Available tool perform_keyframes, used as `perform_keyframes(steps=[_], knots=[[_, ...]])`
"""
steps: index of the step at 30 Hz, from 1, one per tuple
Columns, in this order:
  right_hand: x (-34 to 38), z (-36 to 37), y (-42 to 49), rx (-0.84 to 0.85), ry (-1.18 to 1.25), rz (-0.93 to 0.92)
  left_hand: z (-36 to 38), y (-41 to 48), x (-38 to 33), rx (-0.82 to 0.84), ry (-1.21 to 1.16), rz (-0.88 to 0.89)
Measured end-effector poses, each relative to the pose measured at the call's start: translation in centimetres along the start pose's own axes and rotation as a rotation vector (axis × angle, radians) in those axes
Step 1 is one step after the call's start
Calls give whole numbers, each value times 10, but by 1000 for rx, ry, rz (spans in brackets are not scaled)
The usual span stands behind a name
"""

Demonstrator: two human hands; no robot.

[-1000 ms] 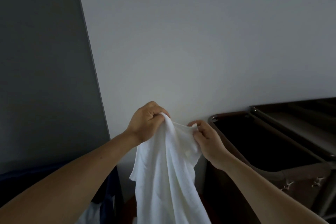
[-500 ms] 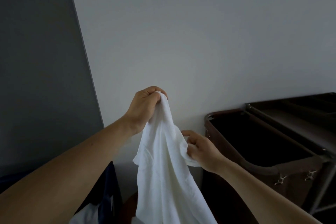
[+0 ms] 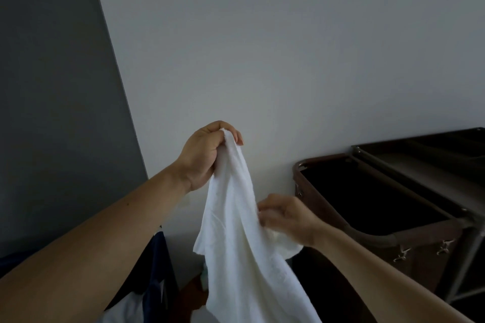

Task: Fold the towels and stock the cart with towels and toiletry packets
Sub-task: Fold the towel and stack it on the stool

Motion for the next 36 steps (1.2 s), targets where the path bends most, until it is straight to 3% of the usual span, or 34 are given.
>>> perform_keyframes(steps=[6,12,16,21,25,28,30,32,34,36], knots=[[-23,14,-2,-48,-280,-1,-15,0,11,-199,162,-73],[-29,31,1,45,-76,119,-13,-2,9,-208,149,-79],[-28,41,6,6,-196,157,-10,0,5,-224,141,-52],[-36,34,1,256,-128,298,-27,1,4,-272,231,-53],[-54,11,-9,375,-185,369,-62,0,9,-414,243,-72],[-49,-11,-8,265,-292,345,-90,-1,23,-491,491,-116],[-29,-30,3,31,-252,220,-99,-3,40,-343,790,-250],[-1,-44,13,-106,-171,102,-91,-12,58,5,991,-409],[27,-45,23,-111,-164,27,-62,-27,63,354,950,-446],[46,-34,30,-54,-198,-9,-27,-35,60,521,787,-409]])
Point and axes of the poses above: each hand's wrist, its own y-axis towards the middle knuckle, its own z-axis out of the palm, x = y × z, the point moved 3 cm from there along y, towards the middle knuckle, and after that the axes turned 1 degree about z, right-handed, at the moved point
